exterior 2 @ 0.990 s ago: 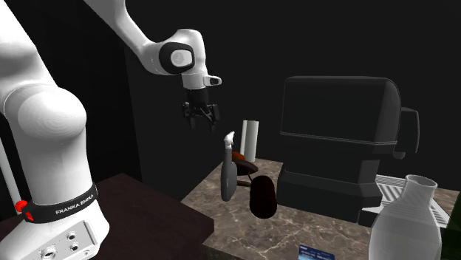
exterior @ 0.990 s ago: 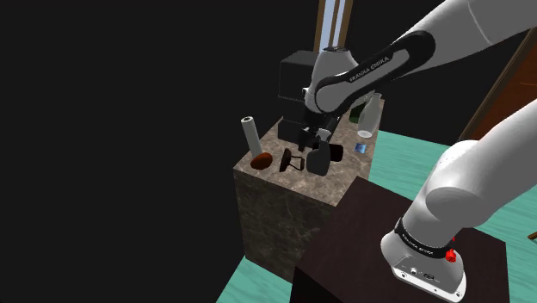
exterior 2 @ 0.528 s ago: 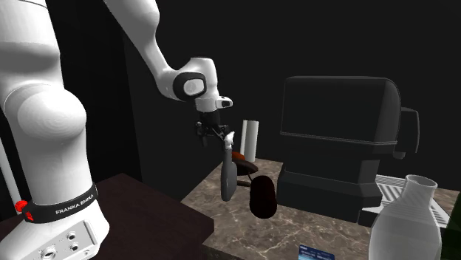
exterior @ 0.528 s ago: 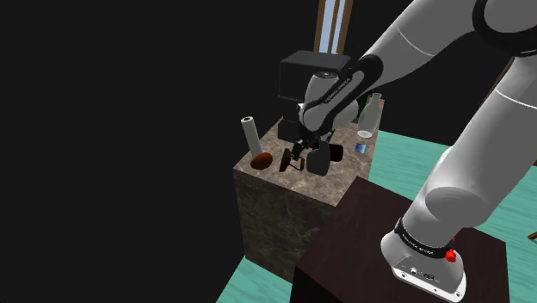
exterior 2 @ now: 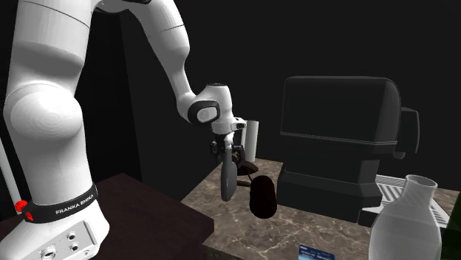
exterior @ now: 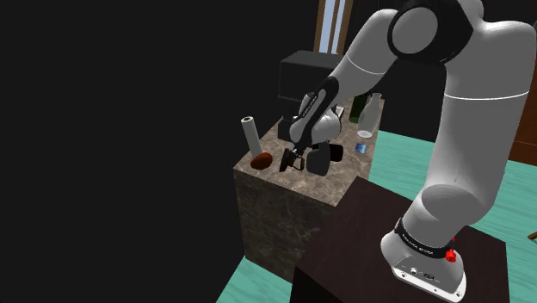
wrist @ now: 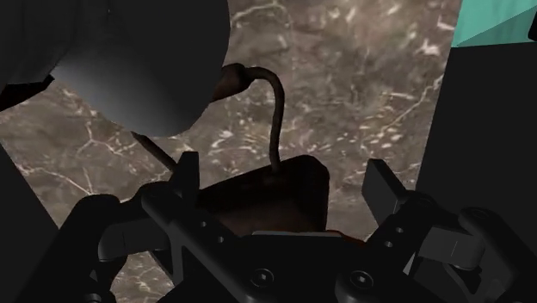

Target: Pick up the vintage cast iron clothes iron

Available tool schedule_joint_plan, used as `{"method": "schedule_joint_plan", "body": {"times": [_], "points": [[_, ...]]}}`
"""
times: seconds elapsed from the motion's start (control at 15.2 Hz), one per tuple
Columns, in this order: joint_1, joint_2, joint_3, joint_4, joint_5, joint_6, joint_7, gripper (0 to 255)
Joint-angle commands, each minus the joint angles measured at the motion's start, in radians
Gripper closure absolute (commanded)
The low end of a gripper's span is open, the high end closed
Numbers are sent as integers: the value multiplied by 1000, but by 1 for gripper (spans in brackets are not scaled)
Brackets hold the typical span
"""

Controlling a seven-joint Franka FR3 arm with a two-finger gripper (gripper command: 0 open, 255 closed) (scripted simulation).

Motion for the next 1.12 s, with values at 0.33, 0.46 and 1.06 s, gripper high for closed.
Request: {"method": "schedule_joint_plan", "body": {"times": [0.33, 0.46, 1.06], "points": [[-48, 125, 55, 41, 40, 90, -39, 0], [-58, 150, 66, 48, 44, 108, -44, 0], [-61, 153, 67, 51, 44, 108, -46, 255]]}}
